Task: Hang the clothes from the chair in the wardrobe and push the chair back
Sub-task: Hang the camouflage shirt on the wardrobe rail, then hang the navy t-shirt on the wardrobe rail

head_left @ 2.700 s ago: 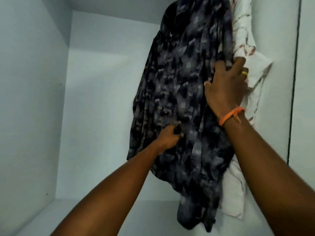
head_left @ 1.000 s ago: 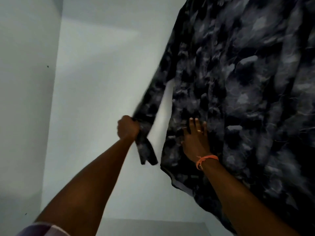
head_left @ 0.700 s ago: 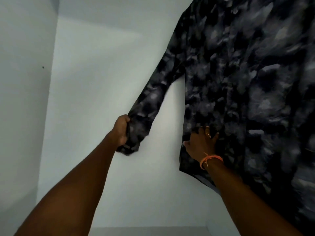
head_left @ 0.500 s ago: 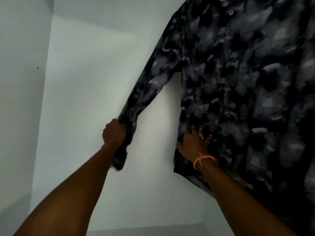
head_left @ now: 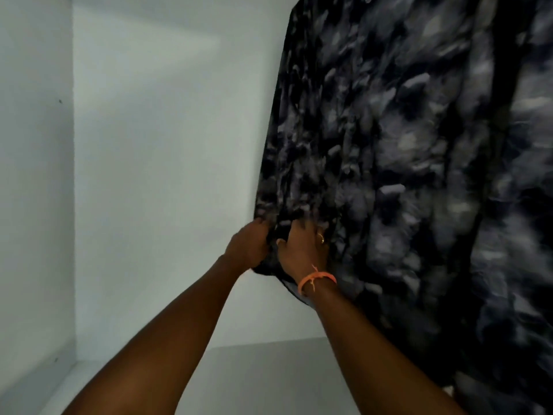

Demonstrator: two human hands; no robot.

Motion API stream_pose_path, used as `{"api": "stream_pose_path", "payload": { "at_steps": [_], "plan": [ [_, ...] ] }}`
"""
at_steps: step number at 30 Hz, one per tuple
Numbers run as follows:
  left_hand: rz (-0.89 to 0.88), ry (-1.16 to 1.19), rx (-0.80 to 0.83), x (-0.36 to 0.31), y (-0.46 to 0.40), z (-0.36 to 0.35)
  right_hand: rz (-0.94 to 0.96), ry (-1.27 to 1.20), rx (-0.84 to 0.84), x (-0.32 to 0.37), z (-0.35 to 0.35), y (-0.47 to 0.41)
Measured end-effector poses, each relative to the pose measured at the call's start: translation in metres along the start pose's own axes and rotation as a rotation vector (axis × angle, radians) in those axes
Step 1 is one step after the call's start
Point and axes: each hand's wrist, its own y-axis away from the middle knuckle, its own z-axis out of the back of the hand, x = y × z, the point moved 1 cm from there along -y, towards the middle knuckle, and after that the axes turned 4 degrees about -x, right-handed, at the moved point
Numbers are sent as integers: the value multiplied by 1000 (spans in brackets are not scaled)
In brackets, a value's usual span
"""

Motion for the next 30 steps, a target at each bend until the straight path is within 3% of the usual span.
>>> {"api": "stream_pose_path", "payload": {
  "at_steps": [4, 6, 10, 17, 21, 26, 30],
  "plan": [
    [185, 238, -103, -39, 53, 3, -13, -219, -82, 0, 8, 60],
    [237, 248, -138, -55, 85, 11, -27, -384, -103, 1, 16, 90],
    [511, 263, -322, -93, 148, 44, -29, -736, -86, 4, 42, 145],
    [731, 0, -461, -165, 274, 135, -8, -959, 94, 30, 110, 241],
    [755, -170, -545, -207, 354, 220, 24, -1118, 222, 73, 160, 300],
    [978, -326, -644, -252, 448, 324, 94, -1370, 384, 126, 225, 385],
    [1004, -463, -718, -309, 523, 385, 113, -1545, 490, 161, 284, 457]
  ]
}}
